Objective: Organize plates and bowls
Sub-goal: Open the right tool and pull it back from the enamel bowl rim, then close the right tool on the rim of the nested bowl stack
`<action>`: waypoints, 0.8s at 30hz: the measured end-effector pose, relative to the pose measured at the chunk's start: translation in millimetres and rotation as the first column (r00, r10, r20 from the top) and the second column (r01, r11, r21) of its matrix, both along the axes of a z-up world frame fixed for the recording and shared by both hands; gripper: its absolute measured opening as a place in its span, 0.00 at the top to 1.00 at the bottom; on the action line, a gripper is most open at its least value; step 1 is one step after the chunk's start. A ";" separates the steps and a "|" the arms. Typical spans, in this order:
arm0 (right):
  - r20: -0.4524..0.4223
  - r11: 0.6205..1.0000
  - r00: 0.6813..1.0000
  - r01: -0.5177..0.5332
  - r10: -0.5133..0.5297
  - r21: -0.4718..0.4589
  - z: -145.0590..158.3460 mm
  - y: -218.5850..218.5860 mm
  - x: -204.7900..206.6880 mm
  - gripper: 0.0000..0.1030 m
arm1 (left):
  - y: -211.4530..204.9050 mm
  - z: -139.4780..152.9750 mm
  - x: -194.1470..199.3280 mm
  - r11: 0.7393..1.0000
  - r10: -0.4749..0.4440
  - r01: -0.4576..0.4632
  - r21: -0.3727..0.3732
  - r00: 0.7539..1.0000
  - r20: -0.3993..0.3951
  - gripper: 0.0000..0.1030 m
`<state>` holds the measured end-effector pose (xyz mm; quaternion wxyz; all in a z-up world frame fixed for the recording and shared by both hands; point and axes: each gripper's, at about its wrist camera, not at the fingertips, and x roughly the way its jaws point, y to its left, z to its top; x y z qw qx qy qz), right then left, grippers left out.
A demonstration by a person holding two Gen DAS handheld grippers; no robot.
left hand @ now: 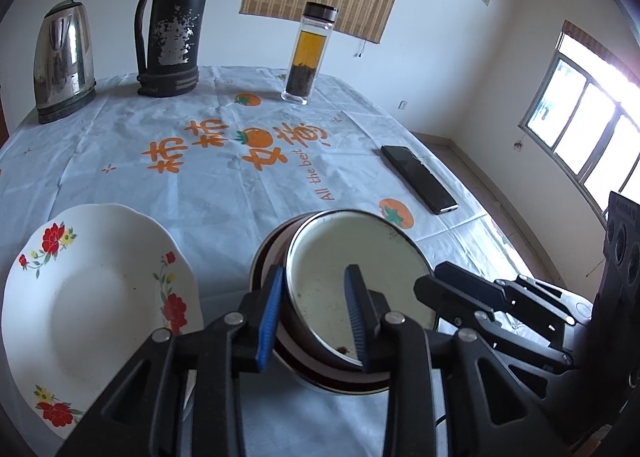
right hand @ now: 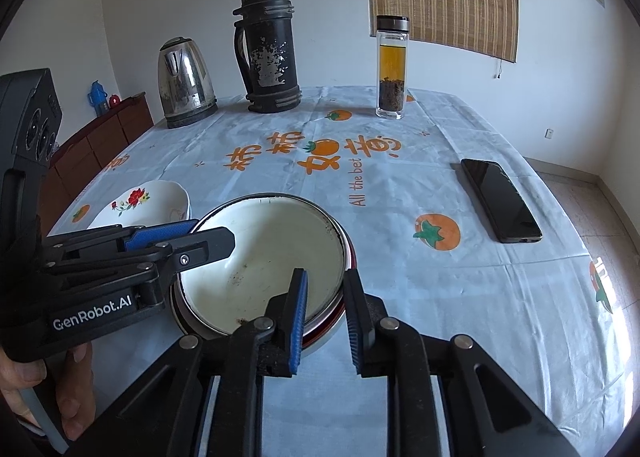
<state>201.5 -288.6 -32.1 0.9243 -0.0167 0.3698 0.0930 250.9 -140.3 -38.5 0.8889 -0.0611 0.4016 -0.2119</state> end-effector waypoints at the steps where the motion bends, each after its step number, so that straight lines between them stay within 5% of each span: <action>1: 0.000 1.000 1.000 -0.001 0.001 -0.002 0.1 0.2 0.1 0.79 | 0.1 0.1 0.0 1.000 -0.004 0.004 -0.006 1.000 0.000 0.67; 3: 0.005 1.000 1.000 -0.006 0.006 -0.001 0.9 0.7 -1.2 0.76 | -0.8 0.6 -1.1 1.000 -0.016 0.016 -0.016 1.000 0.001 0.61; 7: 0.035 1.000 0.999 -0.016 0.017 -0.014 5.5 4.5 -5.9 0.49 | -3.5 5.4 -5.7 1.000 -0.022 0.023 -0.010 0.999 0.034 0.41; 10: 0.067 1.000 0.998 -0.016 0.017 -0.018 10.2 5.3 -11.3 0.48 | -1.8 13.0 -10.6 1.000 -0.005 0.005 0.000 0.996 0.088 0.30; 24: 0.065 1.000 0.998 0.011 -0.011 -0.002 7.8 -3.7 -12.1 0.48 | 3.8 2.8 -2.6 1.000 0.017 -0.017 0.020 0.999 0.046 0.29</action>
